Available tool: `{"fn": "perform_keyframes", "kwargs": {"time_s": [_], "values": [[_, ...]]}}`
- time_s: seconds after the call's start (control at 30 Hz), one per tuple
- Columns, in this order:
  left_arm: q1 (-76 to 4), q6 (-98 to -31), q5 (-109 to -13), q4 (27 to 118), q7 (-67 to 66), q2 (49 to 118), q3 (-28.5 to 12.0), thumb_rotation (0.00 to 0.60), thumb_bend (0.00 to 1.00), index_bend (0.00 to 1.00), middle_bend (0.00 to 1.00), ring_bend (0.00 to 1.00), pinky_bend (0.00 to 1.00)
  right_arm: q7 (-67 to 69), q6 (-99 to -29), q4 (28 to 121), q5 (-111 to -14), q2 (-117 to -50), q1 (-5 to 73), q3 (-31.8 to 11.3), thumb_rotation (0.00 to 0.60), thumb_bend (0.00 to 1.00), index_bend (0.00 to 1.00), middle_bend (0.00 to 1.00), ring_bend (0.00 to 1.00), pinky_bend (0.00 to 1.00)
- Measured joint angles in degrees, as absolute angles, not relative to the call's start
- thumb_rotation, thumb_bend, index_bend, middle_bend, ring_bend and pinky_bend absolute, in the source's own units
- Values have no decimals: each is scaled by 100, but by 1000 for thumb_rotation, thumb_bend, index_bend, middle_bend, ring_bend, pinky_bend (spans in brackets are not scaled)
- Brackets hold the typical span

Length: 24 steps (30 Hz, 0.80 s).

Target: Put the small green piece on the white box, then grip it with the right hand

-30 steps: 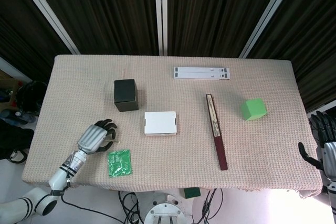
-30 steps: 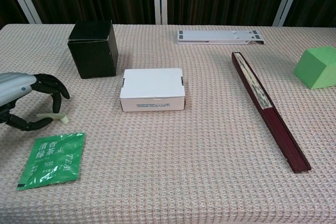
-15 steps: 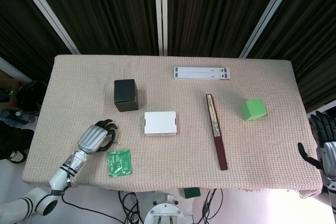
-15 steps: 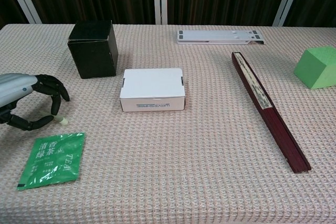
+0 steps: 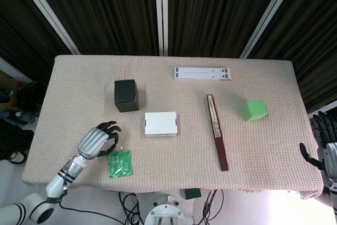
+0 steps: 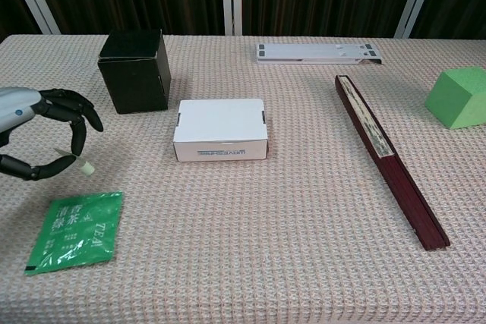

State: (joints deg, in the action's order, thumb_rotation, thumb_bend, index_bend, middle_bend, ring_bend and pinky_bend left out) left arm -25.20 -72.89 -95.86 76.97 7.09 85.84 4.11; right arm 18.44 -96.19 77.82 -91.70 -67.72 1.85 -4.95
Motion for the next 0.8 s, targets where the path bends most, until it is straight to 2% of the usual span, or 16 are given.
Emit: {"fn": "perform_keyframes", "kwargs": {"time_s": [0.17, 0.33, 0.6, 0.8], "values": [[-2649, -7385, -9932, 8365, 510, 8300, 427, 600, 417, 595, 321, 195, 323, 1887, -9638, 7781, -9191, -6751, 182, -486, 600, 327, 0, 0, 0, 0], [-3028, -7159, -10070, 8834, 209, 8183, 217, 600, 417, 608, 325, 204, 332, 1948, -9705, 7782, -9206, -6696, 158, -490, 600, 327, 0, 0, 0, 0], [-3630, -6460, -9887, 8888, 154, 8482, -202, 600, 417, 614, 324, 205, 334, 1978, -9662, 7743, -9202, -6668, 155, -469, 600, 327, 0, 0, 0, 0], [-4133, -5811, -9550, 8453, 128, 8949, -499, 600, 417, 619, 311, 201, 333, 1964, -9577, 7728, -9180, -6687, 195, -465, 600, 327, 0, 0, 0, 0]]}}
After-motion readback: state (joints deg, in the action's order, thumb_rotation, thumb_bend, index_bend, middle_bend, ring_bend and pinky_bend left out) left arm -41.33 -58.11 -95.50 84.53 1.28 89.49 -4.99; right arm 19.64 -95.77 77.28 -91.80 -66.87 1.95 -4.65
